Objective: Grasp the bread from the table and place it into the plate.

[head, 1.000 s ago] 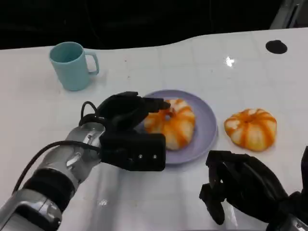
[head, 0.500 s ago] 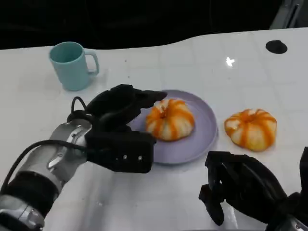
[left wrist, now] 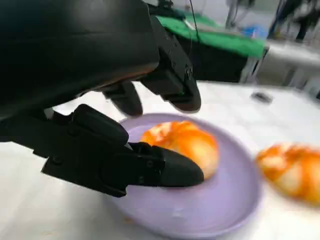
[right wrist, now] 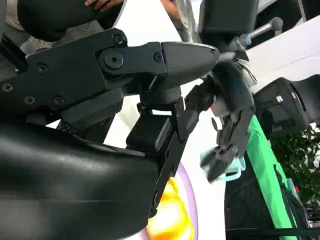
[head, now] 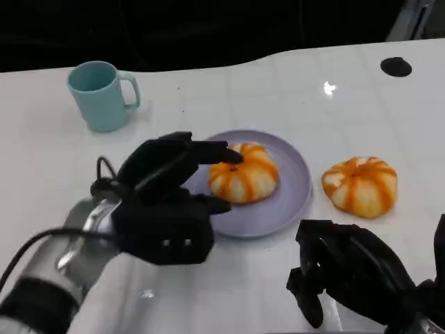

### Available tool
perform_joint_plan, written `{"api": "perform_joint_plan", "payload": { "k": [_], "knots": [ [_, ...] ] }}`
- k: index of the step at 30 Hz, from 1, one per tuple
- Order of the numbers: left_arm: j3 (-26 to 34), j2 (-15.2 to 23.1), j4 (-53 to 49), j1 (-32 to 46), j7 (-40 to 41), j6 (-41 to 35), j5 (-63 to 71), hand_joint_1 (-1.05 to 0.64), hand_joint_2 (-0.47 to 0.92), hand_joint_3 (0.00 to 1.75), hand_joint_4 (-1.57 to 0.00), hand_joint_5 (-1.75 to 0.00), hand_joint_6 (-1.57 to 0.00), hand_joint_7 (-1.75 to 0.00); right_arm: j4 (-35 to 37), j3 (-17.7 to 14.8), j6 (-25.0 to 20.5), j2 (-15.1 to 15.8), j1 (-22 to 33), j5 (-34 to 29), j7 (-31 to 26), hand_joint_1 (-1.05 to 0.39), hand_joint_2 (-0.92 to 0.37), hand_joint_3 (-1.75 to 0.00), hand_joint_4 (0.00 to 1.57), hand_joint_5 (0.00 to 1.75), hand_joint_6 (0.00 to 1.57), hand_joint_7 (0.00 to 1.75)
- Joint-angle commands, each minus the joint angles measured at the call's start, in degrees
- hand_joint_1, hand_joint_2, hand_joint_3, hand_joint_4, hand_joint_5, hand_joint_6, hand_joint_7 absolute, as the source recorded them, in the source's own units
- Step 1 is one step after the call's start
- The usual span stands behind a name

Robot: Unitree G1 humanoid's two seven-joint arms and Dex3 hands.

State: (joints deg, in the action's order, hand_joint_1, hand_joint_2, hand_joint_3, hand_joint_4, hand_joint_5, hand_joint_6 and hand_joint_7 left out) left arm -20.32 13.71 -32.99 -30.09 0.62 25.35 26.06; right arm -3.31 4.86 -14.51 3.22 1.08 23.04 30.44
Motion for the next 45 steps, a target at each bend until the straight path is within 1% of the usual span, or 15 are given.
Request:
{"api": "perform_joint_plan", "payload": {
  "k": [1, 2, 5, 7, 9, 11, 13, 15, 21, 25, 32, 36, 39, 45],
  "knots": [
    [5.31, -1.87, 6.36, 8.04, -6.58, 3.11, -14.50, -0.59, 0.92, 0.24, -0.61, -1.73, -0.51, -1.64, -1.27, -0.16, 0.05, 0.56, 0.76, -0.50, -0.83, -0.92, -0.92, -0.38, 1.29, 1.59, 1.11, 1.51],
    [6.10, -2.30, 8.69, 9.89, -8.38, 2.03, -17.38, -0.59, 0.92, 0.25, -0.66, -1.74, -0.51, -1.70, -1.36, -0.13, -0.03, 0.57, 0.76, -0.51, -0.91, -0.92, -0.92, -0.38, 1.29, 1.59, 1.11, 1.51],
    [8.00, -3.15, 17.74, 16.65, -12.91, -2.25, -25.39, -0.58, 0.92, 0.29, -0.74, -1.75, -0.52, -1.74, -1.48, -0.06, -0.20, 0.66, 0.65, -0.52, -0.89, -0.92, -0.92, -0.38, 1.29, 1.59, 1.11, 1.51],
    [8.74, -3.53, 24.82, 21.48, -14.97, -7.26, -29.96, -0.61, 0.92, 0.31, -0.76, -1.75, -0.54, -1.75, -1.37, -0.03, -0.01, 0.67, 0.65, -0.69, -0.80, -0.92, -0.92, -0.39, 1.28, 1.60, 1.10, 1.51],
    [9.16, -3.83, 29.72, 24.76, -16.20, -10.74, -32.62, -0.65, 0.92, 0.32, -0.76, -1.75, -0.54, -1.75, -1.38, -0.03, -0.12, 0.62, 0.70, -0.80, -0.96, -0.92, -0.92, -0.39, 1.28, 1.60, 1.11, 1.52],
    [9.49, -5.18, 34.21, 28.93, -17.60, -14.01, -37.50, -0.63, 0.92, 0.29, -0.79, -1.75, -0.56, -1.75, -1.41, -0.17, -0.36, 0.54, 0.64, -0.39, -0.79, -0.92, -0.92, -0.39, 1.28, 1.60, 1.10, 1.52],
    [9.74, -6.34, 37.20, 32.06, -18.64, -16.17, -41.04, -0.60, 0.92, 0.29, -0.84, -1.75, -0.60, -1.75, -1.53, -0.22, -0.30, 0.66, 0.66, -0.27, -0.52, -0.92, -0.92, -0.38, 1.28, 1.59, 1.09, 1.51],
    [10.18, -6.98, 39.65, 34.92, -19.05, -18.61, -43.60, -0.58, 0.92, 0.35, -0.87, -1.75, -0.63, -1.75, -1.76, -0.28, -0.39, 0.80, 0.76, -0.08, -0.28, -0.91, -0.92, -0.38, 1.28, 1.59, 1.09, 1.51],
    [11.27, -7.46, 43.47, 40.92, -19.90, -21.89, -45.97, -0.58, 0.92, 0.36, -0.89, -1.75, -0.68, -1.75, -3.42, -0.16, -1.63, 0.78, 1.39, 0.12, -0.73, -0.92, -0.92, -0.38, 1.28, 1.60, 1.09, 1.52],
    [11.45, -7.73, 42.93, 42.24, -21.69, -23.01, -47.01, -0.60, 0.92, 0.32, -0.91, -1.75, -0.71, -1.75, -3.58, -0.25, -1.53, 0.69, 1.51, 0.15, -0.65, -0.91, -0.92, -0.37, 1.28, 1.61, 1.09, 1.52],
    [12.82, -8.71, 39.75, 40.74, -23.34, -26.06, -48.60, -0.66, 0.92, 0.26, -0.95, -1.75, -0.74, -1.75, -2.11, -1.08, -0.91, 0.50, 0.39, 0.61, -0.21, -0.91, -0.92, -0.38, 1.28, 1.61, 1.10, 1.54],
    [14.25, -9.28, 35.81, 38.96, -25.31, -25.82, -49.01, -0.65, 0.92, 0.25, -0.96, -1.75, -0.75, -1.75, -0.58, -1.20, -0.14, 0.47, -0.62, 0.48, -0.15, -0.92, -0.92, -0.38, 1.29, 1.61, 1.10, 1.54],
    [14.78, -9.55, 34.54, 38.00, -26.02, -25.74, -48.56, -0.64, 0.92, 0.26, -0.94, -1.75, -0.74, -1.75, 0.31, -1.22, 0.48, 0.58, -1.14, 0.21, -0.13, -0.93, -0.92, -0.38, 1.28, 1.60, 1.10, 1.53],
    [15.38, -10.18, 33.18, 37.19, -27.72, -25.22, -48.43, -0.66, 0.92, 0.23, -0.95, -1.75, -0.75, -1.75, 1.23, -1.17, 1.62, 0.48, -1.34, 0.12, -0.03, -0.93, -0.92, -0.38, 1.29, 1.60, 1.10, 1.53]
  ]
}}
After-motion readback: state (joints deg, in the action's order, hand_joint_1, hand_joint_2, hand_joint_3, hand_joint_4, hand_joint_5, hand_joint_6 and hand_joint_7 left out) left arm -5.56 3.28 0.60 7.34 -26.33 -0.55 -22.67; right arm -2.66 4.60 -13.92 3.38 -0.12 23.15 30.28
